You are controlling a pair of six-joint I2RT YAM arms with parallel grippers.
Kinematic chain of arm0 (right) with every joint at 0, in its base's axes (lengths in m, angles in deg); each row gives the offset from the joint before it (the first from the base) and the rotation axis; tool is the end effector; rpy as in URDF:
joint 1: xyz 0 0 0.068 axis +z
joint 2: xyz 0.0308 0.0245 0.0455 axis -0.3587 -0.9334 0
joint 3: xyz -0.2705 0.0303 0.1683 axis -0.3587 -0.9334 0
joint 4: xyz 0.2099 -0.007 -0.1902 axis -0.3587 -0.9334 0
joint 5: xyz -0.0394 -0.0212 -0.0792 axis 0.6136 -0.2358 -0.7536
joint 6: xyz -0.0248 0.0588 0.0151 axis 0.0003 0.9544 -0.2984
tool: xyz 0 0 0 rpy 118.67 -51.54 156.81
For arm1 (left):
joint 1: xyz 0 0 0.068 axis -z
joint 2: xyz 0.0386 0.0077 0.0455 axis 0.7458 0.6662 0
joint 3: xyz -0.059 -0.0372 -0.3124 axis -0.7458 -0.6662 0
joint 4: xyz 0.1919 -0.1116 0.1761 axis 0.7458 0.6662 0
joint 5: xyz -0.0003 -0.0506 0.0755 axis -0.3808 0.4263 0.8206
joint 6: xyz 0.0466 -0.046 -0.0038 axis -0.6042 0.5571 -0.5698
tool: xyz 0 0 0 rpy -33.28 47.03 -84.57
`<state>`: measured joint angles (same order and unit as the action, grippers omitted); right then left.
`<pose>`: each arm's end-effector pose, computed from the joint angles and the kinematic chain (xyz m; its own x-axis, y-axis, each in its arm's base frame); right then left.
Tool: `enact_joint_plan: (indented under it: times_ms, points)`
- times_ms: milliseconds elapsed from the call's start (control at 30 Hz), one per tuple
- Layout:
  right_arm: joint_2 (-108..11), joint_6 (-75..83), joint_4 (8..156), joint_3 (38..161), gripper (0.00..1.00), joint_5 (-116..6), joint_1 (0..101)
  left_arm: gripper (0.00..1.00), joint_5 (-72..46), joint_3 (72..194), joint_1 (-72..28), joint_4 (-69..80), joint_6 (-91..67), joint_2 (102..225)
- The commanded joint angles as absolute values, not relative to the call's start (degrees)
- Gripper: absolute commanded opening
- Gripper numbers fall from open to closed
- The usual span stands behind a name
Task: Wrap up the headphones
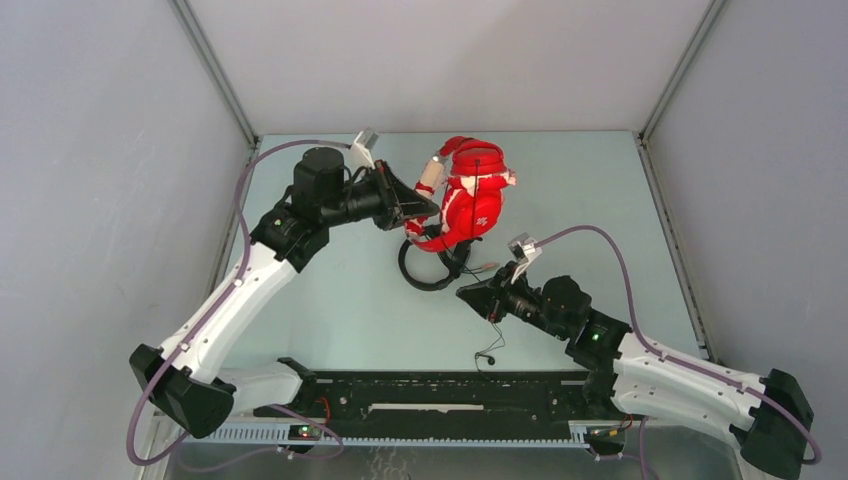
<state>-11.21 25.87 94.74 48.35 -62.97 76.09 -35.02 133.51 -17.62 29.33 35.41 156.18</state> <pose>0.1099 0.1575 0.2827 -0.4571 0.1882 -0.8693 -0.6845 0.5496 0.4789 0.2278 -0.1652 0.4502 -0.8654 -0.3494 -0.3592 0.2186 0.3817 -0.8980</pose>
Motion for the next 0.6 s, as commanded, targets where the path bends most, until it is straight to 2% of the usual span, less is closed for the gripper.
enact_joint_plan:
  times_ms: [0,133,233,300,400,567]
  points:
    - [-13.8,29.5,102.1,44.1,0.25,-61.1,75.2,0.0,-39.7,133.0,-17.7,23.7,37.6,152.4]
    - [-16.2,31.9,106.7,41.2,0.34,-60.7,75.1,0.0,-39.7,133.3,-17.6,23.7,37.6,152.4]
    - [-16.6,33.0,108.9,39.0,0.34,-60.9,75.2,0.0,-39.8,133.5,-17.6,23.7,37.6,152.3]
    - [-16.3,33.4,109.1,38.1,0.27,-61.6,75.1,0.0,-39.6,133.6,-17.6,23.9,37.5,152.2]
    - [-14.9,33.4,108.7,36.8,0.01,-62.0,74.6,0.0,-39.6,133.7,-17.6,24.4,36.6,152.1]
    - [-8.4,33.1,106.3,35.2,0.0,-65.5,73.8,0.0,-39.4,134.0,-17.6,28.1,32.1,151.6]
